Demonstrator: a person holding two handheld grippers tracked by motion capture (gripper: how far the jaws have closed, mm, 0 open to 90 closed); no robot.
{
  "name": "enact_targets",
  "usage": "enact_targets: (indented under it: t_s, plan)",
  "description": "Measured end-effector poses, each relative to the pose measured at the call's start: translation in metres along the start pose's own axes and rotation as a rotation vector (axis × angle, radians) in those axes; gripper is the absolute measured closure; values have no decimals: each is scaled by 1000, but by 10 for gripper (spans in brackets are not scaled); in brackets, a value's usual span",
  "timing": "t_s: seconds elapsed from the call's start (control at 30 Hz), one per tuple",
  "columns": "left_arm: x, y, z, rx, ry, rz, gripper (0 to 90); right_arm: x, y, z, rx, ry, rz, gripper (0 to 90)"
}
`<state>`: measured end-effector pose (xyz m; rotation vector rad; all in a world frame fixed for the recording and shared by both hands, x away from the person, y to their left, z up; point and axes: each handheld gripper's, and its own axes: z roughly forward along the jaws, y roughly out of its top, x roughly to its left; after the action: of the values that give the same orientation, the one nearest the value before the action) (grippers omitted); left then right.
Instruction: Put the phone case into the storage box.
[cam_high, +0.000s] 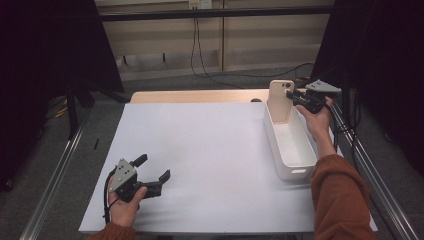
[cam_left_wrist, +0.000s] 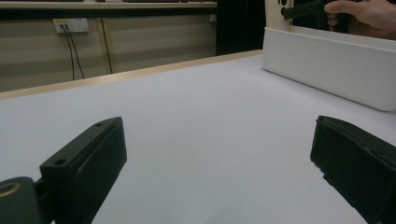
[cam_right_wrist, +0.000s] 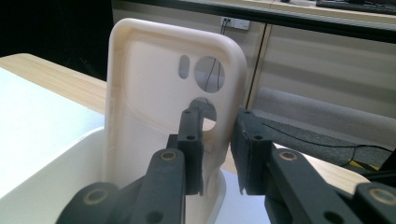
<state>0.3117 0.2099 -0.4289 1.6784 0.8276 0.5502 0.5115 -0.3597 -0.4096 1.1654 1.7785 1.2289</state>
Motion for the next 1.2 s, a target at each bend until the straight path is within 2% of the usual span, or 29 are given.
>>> enact_targets:
  t_s: [0.17, 0.53, 0.83, 1.1, 1.2]
  plan:
    - [0, 0, 0, -2, -1, 0, 37, 1, 1, 3, 8, 3, -5, 737]
    - [0, 0, -1, -4, -1, 0, 37, 0, 0, 2, 14, 8, 24, 678]
    - [1, 0, 0, -7, 1, -4, 37, -3, 1, -3, -7, 9, 53, 621]
    - [1, 1, 1, -11, 5, -7, 37, -1, 2, -9, -10, 17, 69, 525]
    - [1, 1, 0, -9, 6, -7, 37, -1, 0, -11, -8, 16, 74, 457]
